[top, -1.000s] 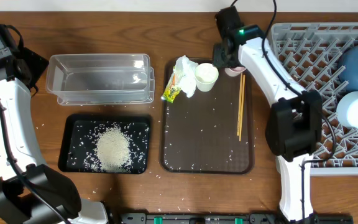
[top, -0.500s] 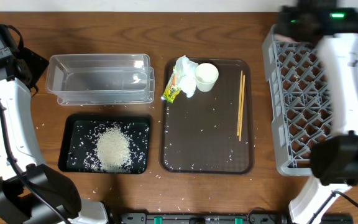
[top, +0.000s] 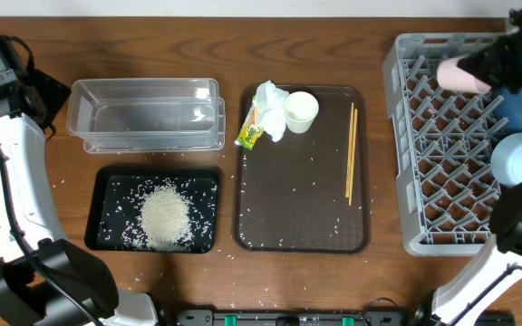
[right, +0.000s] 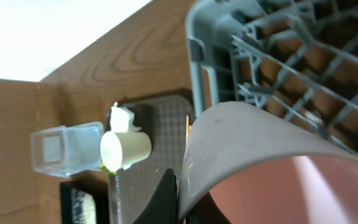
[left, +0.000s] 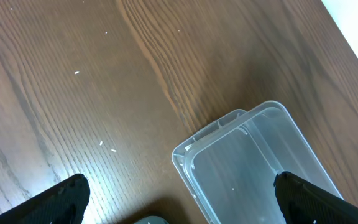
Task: Sort waste into correct bins and load items into the dishwasher rack
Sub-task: 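Lift the pink cup and carry it right into the rack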
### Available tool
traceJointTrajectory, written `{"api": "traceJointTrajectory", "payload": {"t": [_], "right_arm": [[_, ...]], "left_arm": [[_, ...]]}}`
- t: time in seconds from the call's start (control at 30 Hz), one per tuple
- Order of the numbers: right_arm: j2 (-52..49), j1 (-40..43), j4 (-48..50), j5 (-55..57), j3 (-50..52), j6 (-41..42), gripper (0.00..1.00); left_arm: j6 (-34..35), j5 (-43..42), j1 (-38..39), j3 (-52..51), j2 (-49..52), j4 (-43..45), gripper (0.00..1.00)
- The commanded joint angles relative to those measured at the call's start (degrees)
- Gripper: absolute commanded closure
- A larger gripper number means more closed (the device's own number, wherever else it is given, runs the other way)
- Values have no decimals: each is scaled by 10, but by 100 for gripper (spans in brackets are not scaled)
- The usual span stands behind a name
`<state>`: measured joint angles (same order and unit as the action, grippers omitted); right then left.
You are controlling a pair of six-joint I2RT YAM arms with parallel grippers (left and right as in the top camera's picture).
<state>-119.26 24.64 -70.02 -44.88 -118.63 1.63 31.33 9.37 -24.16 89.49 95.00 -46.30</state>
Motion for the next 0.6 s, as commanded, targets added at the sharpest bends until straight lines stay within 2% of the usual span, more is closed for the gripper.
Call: {"api": "traceJointTrajectory", "payload": {"t": [0.0, 0.2, 0.57], "right_arm": [[6, 43, -20, -40, -5, -23, 99], [6, 133, -76, -45, -5, -63, 99], [0, 289, -74, -141, -4, -192, 99]], "left_arm": [[3, 3, 0, 0, -8, -2, 2], [3, 3, 0, 0, -8, -2, 2], [3, 3, 0, 0, -8, -2, 2]]}}
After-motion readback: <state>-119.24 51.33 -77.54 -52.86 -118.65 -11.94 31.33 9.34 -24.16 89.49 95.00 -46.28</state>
